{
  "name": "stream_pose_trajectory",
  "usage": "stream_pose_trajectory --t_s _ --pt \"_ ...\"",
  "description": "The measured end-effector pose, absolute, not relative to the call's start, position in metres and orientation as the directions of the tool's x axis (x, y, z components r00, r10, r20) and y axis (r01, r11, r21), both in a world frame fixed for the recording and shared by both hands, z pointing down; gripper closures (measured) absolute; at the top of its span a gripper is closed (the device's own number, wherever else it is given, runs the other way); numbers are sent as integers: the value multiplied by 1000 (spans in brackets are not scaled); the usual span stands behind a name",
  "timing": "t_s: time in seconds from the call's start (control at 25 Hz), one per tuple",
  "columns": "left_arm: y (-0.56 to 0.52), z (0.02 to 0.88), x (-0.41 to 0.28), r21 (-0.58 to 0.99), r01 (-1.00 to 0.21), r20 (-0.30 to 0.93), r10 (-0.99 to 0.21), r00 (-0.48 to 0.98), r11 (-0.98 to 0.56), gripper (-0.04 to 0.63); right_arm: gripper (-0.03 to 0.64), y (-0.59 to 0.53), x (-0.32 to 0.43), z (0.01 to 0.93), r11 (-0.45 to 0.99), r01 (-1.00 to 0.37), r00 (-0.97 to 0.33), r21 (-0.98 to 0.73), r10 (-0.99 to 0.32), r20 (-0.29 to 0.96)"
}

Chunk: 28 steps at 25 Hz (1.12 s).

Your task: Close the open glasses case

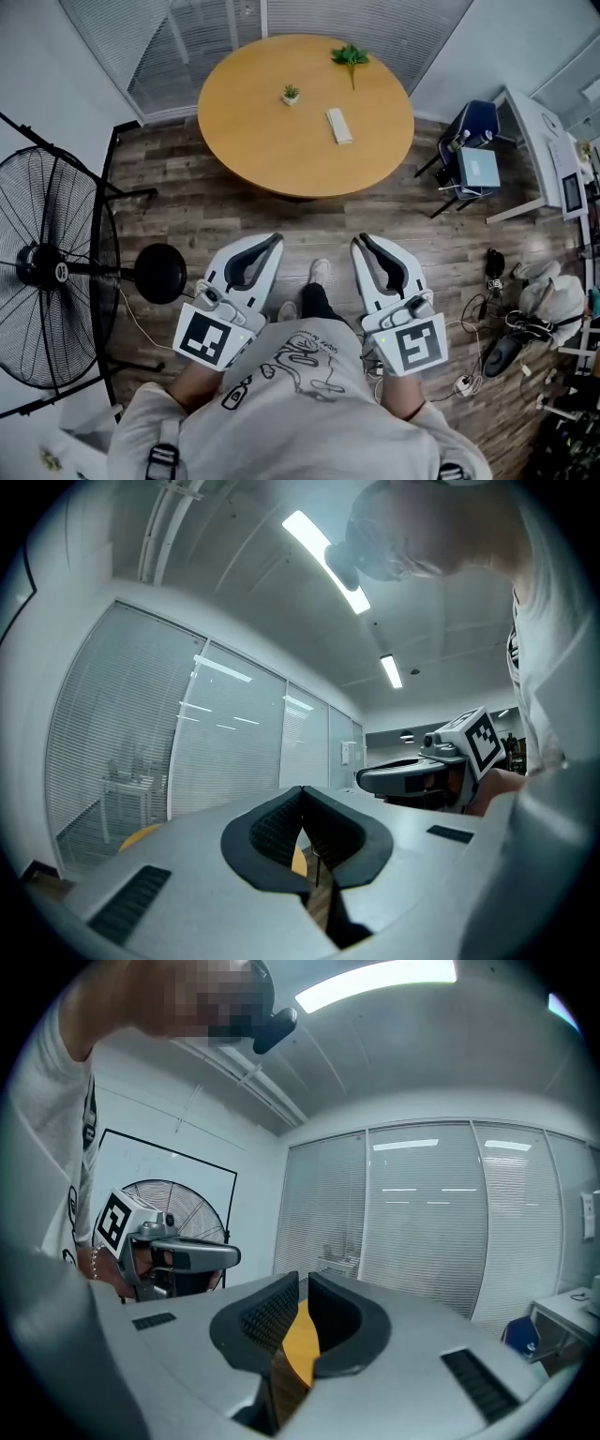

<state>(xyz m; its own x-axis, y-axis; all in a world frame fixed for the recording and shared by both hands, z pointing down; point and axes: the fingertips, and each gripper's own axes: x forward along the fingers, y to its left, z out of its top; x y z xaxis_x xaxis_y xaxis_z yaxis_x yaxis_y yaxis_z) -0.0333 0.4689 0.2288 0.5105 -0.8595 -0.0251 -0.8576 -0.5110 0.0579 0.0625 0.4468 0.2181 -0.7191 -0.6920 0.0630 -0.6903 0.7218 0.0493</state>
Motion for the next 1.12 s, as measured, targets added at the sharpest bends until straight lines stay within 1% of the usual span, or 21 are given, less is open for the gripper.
stream_pose_trajectory --t_s 1.12 --pt "313 230 -6 60 -867 -13 -869 494 -494 575 578 290 92 224 734 -678 -732 24 -678 64"
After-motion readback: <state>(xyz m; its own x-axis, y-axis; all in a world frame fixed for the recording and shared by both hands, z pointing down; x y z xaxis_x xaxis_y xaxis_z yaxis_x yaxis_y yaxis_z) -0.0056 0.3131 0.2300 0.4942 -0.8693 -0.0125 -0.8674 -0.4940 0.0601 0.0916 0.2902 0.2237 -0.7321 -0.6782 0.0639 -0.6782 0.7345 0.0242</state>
